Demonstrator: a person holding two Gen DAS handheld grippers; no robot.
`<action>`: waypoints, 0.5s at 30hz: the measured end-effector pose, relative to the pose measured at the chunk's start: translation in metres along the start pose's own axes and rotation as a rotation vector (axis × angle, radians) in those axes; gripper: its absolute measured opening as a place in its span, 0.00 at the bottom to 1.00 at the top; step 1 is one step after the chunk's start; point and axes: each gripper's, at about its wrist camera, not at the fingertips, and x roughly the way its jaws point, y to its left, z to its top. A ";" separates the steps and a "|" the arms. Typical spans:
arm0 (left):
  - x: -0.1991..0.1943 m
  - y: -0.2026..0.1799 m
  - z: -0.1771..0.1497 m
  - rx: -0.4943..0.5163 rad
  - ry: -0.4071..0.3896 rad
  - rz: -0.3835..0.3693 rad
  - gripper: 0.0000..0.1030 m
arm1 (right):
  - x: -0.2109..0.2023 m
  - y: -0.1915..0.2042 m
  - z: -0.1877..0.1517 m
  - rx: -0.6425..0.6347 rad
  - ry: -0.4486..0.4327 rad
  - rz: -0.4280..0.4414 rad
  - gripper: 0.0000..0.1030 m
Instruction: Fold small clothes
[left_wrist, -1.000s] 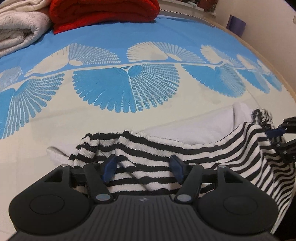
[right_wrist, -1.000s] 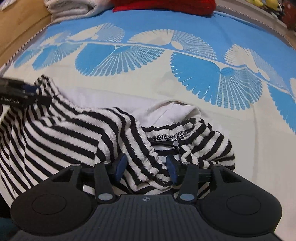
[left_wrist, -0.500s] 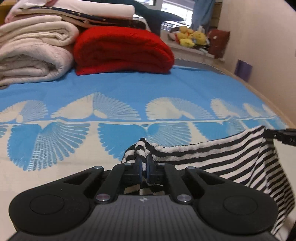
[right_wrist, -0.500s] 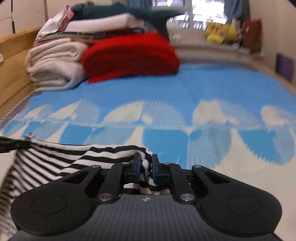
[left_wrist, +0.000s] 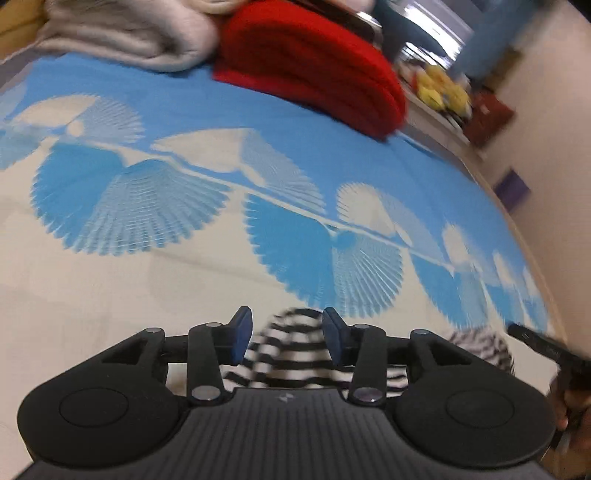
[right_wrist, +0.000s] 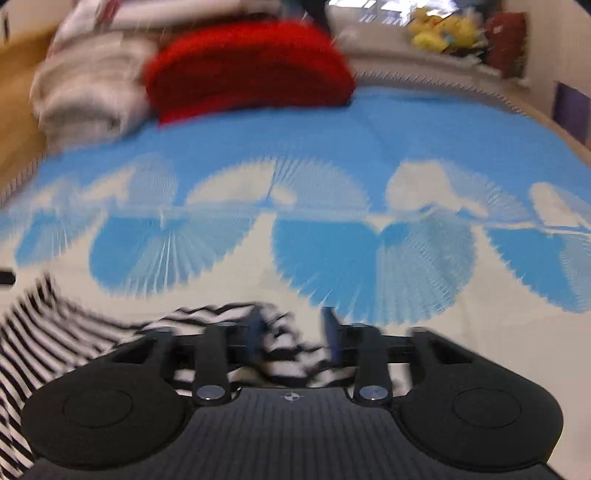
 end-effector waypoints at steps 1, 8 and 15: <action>0.002 0.005 0.000 -0.014 0.017 0.009 0.45 | -0.009 -0.009 0.000 0.023 -0.034 -0.020 0.51; 0.030 -0.002 -0.014 0.081 0.140 0.051 0.55 | 0.005 -0.057 -0.015 0.127 0.149 0.028 0.52; 0.049 -0.005 -0.023 0.126 0.159 0.082 0.43 | 0.022 -0.038 -0.021 0.013 0.199 0.014 0.35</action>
